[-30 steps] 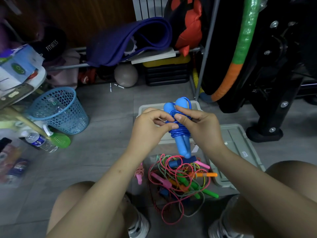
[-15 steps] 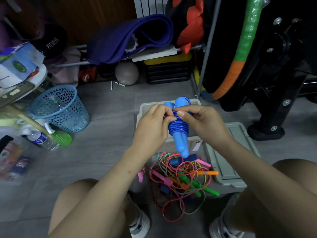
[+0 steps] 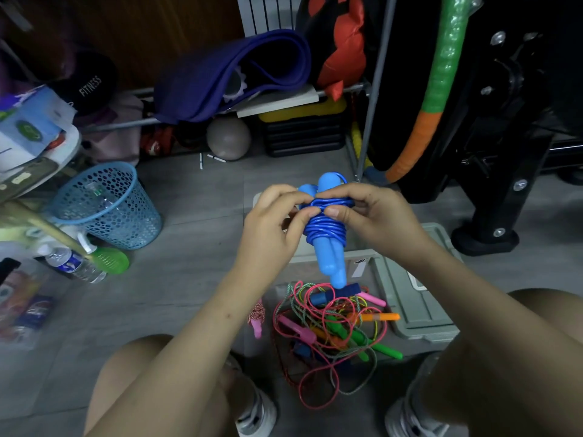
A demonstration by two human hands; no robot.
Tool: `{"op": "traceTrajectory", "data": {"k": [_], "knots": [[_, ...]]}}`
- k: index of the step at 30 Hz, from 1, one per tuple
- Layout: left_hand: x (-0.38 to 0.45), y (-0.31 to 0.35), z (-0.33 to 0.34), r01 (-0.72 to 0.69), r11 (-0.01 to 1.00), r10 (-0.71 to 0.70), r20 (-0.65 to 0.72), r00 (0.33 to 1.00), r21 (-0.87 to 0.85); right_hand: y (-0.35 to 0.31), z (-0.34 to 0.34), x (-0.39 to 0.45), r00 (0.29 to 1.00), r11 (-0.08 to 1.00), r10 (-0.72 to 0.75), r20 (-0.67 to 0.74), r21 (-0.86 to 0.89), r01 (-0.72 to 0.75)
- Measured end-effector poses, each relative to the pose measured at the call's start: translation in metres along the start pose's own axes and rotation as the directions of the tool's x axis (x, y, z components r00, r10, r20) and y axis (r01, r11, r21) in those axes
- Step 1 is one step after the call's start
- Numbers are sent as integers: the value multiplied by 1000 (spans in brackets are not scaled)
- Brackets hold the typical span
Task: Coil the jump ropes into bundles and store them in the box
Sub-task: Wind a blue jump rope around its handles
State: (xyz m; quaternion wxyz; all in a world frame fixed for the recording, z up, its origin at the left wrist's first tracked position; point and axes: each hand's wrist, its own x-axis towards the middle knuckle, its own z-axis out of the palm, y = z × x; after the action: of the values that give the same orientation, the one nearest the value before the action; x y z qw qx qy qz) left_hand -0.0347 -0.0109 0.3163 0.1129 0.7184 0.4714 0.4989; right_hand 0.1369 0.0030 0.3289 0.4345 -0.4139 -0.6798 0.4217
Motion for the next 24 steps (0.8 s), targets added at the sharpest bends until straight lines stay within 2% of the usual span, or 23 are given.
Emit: {"op": "traceTrajectory", "data": {"k": [2,10,12,16,22,24], "knots": [[1,-2,1,-72,997,71,25,997,37,2,0,0,1000,999,-2,-10,-34,2],[1,-3,3,-127,990,126,14,992,64,4,3,0,999,994,-39,12,-100,40],[2,-3,4,-78,997,78,29,997,6,5,1,2,998,990,-59,-3,-131,59],[4,3,4,152,969,-137,89,987,-197,3,-4,7,996,977,-88,-22,-195,82],[4,3,6,198,956,-169,143,975,-218,6,-5,8,997,968,-79,-2,-239,76],[5,3,6,135,975,-109,149,983,-176,7,-4,7,997,963,-71,-9,-261,66]]}}
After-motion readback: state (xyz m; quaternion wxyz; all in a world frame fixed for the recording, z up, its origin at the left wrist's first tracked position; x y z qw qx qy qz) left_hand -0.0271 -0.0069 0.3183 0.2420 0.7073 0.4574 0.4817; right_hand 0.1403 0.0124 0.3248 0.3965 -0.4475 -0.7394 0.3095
